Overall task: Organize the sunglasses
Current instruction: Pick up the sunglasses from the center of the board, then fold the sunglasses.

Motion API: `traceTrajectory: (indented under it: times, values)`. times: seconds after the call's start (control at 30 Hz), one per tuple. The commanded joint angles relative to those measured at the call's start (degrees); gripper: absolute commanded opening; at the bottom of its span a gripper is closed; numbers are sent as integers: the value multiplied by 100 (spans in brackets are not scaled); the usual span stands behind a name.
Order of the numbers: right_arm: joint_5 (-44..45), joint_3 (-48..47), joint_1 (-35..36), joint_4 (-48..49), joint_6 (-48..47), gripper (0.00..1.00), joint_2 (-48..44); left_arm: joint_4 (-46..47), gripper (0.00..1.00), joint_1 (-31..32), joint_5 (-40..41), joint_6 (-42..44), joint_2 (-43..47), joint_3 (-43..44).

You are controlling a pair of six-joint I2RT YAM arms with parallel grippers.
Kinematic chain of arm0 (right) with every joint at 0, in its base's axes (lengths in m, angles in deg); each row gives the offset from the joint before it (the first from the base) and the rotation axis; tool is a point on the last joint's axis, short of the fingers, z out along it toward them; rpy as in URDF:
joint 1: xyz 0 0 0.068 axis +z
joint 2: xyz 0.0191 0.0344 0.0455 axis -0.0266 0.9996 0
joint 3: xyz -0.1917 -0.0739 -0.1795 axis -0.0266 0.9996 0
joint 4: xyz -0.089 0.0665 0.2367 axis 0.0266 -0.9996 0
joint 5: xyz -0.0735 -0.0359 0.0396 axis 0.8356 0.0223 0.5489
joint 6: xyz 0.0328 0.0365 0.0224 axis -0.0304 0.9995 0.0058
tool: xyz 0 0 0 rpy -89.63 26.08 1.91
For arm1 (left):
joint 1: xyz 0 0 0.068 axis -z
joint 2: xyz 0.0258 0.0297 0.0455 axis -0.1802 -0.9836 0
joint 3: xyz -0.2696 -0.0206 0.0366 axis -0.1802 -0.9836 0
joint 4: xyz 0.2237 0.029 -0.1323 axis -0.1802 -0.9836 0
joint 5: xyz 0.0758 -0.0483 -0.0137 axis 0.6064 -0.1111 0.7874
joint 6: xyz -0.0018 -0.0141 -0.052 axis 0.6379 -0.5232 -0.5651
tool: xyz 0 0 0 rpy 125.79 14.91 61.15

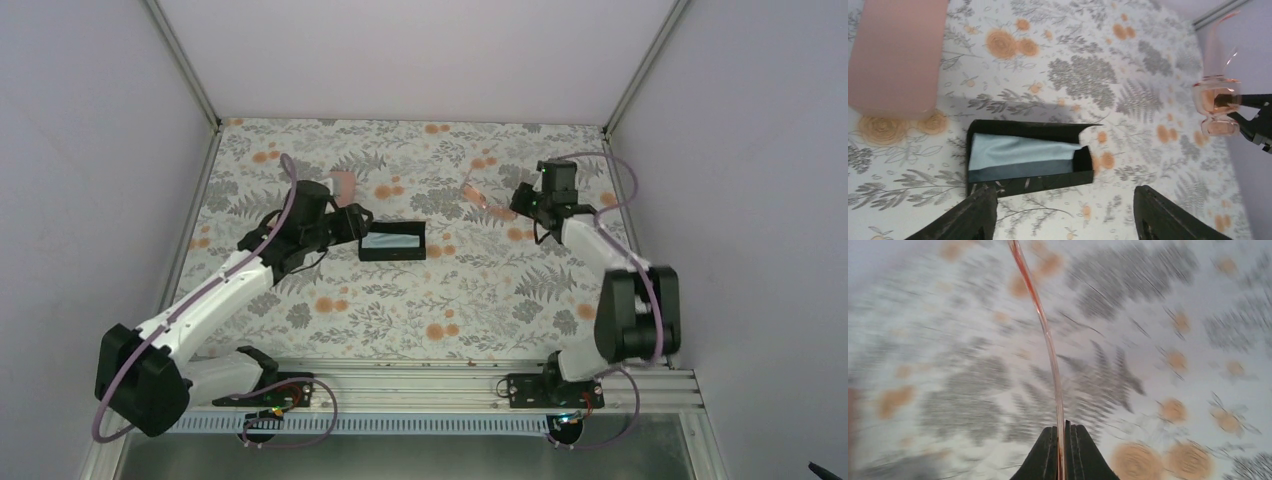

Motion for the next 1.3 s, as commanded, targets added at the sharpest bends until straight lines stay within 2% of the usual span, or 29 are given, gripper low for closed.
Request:
traceTrajectory:
  times: [0.0, 0.13, 0.27, 0.4, 0.5, 0.6, 0.73, 0.8, 0.9, 1.03, 1.2, 1.27]
  values:
    - [-1073, 419, 318, 1297, -487, 4, -1289, 359, 70, -79, -592, -288, 413, 144]
    - [-1973, 746, 801, 2289, -446, 4, -2269, 736, 73, -94, -1440, -560, 689, 258]
    - [-2415, 751, 1377, 3043, -400, 4, -2705, 1309, 76, -94, -2299, -1006, 920, 306]
    - [-2671, 660, 1776, 3674, -194, 4, -2845, 2155, 77, -79, -3092, -1579, 990, 237]
    - [-2390, 511, 1949, 3676, 167, 4, -2848, 2632, 77, 40, -3314, -1882, 1017, 131]
    - [-1700, 224, 1994, 2996, 994, 4, -2792, 2329, 76, 266, -2579, -1334, 1145, 210]
    - [-1589, -92, 2035, 2129, 2186, 4, -2623, 2558, 67, 597, -1367, -450, 1343, -75]
    - [-1666, -216, 2059, 1769, 2613, 4, -2537, 3250, 61, 678, -1435, -44, 1341, -339]
    - [-1950, -473, 2075, 1051, 3166, 4, -2371, 3914, 59, 897, -1554, 817, 1254, -568]
    - [-2498, -471, 2204, 1039, 3657, 4, -2324, 4087, 59, 1142, -1500, 1874, 1079, -412]
    - [-2859, -470, 2461, 1038, 3965, 4, -2289, 4491, 54, 1169, -1558, 2168, 937, -284]
    - [-2950, -479, 2553, 1042, 4040, 4, -2254, 4507, 48, 1170, -1682, 2239, 844, -177]
